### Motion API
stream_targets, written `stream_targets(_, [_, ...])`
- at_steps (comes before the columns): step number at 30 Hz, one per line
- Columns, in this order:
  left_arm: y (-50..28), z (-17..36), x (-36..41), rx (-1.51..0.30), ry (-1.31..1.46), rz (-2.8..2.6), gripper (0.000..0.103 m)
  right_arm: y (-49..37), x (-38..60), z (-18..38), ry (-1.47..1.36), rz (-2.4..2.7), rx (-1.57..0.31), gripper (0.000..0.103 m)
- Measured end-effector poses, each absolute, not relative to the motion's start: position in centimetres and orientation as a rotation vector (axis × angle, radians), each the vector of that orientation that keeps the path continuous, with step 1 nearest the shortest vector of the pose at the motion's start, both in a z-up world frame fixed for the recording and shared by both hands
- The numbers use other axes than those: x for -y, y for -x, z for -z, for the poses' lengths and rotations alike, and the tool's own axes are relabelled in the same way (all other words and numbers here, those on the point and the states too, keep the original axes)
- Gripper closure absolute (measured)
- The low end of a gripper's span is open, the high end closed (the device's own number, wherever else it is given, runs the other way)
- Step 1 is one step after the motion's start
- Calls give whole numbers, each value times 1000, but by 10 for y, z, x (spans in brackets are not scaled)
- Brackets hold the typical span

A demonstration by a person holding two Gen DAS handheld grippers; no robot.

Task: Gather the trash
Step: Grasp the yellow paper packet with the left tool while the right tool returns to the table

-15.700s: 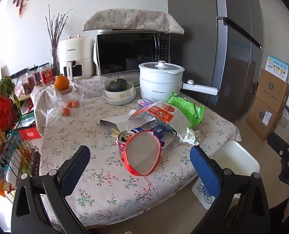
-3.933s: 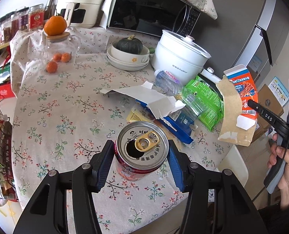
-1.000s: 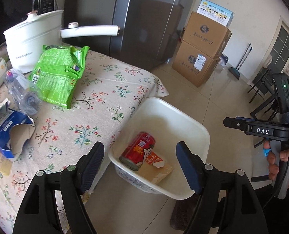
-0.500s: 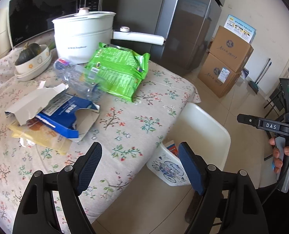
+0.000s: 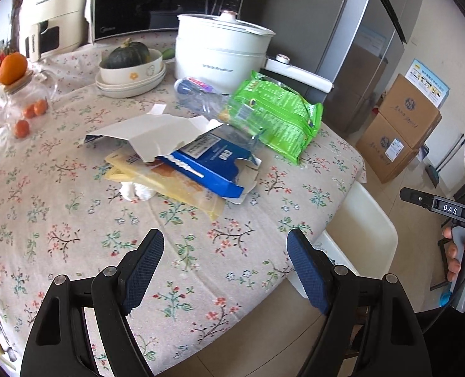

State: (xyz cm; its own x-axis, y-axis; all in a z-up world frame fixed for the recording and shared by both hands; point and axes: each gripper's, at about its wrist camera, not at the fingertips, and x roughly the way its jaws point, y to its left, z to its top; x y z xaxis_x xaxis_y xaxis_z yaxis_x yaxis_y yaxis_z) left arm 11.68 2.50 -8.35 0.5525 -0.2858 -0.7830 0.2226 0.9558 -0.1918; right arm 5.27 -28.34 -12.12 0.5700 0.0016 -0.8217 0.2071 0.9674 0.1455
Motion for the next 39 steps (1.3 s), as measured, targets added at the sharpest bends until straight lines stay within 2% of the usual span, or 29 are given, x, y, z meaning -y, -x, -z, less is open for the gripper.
stream_targets(11, [-117,90,-84,-974,116,204,20,-87,219,117,-172,34,-978,26])
stream_targets(20, [-158,100,-87,-1029,186,193,21,-115,172,108,-119,-45,-971,25])
stream_targets(22, [-170,105,-81,-1034,210,209,26,-121,166,107,-108,-59,-971,24])
stream_targets(27, [-201,133,-74,-1045,427,239,57,-135,154,109,-106,-77,-980,24])
stream_targets(31, [-216,154,-72,-1059,523,198,71,-146,149,113,-96,-68,-989,24])
stream_targets(33, [-220,155,-74,-1045,555,179,87,-149,149,115,-91,-59,-991,24])
stream_targets(35, [-219,153,-76,-1037,567,170,97,-152,149,117,-93,-53,-997,24])
stream_targets(36, [-218,152,-77,-1035,571,169,100,-152,149,118,-96,-53,-1001,24])
stream_targets(39, [-209,145,-79,-1039,578,194,103,-151,148,121,-93,-54,-1010,24])
